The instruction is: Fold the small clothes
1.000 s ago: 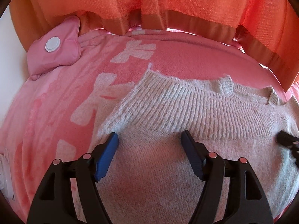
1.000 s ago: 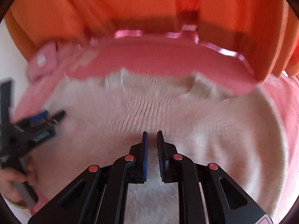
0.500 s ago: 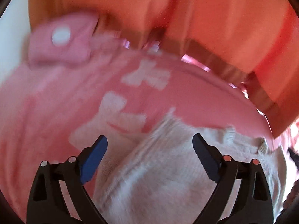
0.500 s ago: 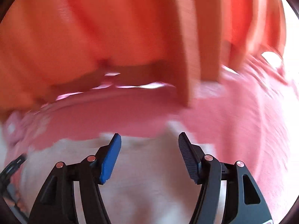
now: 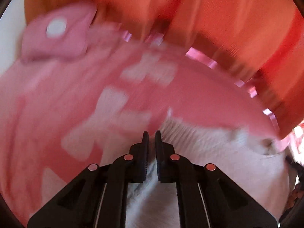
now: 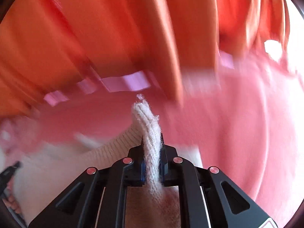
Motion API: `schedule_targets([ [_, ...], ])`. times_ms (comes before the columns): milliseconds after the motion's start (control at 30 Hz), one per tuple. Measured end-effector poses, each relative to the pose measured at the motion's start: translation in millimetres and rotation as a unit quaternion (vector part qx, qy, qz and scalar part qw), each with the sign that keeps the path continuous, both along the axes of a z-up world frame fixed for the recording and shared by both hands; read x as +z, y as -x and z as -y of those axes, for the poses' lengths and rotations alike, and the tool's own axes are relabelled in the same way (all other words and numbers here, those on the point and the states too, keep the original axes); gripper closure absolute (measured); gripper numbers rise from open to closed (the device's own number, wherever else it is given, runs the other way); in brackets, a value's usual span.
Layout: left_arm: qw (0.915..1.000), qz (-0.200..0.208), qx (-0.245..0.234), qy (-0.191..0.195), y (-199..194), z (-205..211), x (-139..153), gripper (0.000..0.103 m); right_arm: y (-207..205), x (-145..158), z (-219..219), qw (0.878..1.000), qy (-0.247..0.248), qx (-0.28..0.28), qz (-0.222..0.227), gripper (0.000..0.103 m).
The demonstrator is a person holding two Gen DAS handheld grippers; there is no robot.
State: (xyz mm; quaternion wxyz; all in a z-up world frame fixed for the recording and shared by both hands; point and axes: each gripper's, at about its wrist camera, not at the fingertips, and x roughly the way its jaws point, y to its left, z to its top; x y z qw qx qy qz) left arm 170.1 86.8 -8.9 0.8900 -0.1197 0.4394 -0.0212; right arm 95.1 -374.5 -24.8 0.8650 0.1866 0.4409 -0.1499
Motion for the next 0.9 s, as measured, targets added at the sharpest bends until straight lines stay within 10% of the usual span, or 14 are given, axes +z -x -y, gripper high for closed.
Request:
schedule_targets([
  [133,0.9994,0.024,0.023,0.012,12,-12,27,0.090,12,51,-16,0.998,0.048,-0.032,0.034,0.077],
  [267,0.9984,0.039,0.036,0.018,45,-26,51,0.038,38,86,-80,0.994,0.026,0.072,0.081,0.077],
  [333,0.9987,0.023,0.044,0.009,72,-35,53,0.033,48,84,-121,0.988,0.009,0.143,0.062,0.077],
  [633,0.9804,-0.069,0.113,0.145,160,-75,-10,0.029,53,31,-250,0.952,0.066,0.296,-0.041,0.081],
  [800,0.9875,-0.044,0.106,0.108,163,-60,-7,0.026,47,29,-239,0.955,0.042,0.291,-0.039,0.081],
  [900,0.9881,-0.032,0.082,0.126,164,-57,-5,0.059,54,30,-236,0.957,0.029,0.285,-0.034,0.080],
])
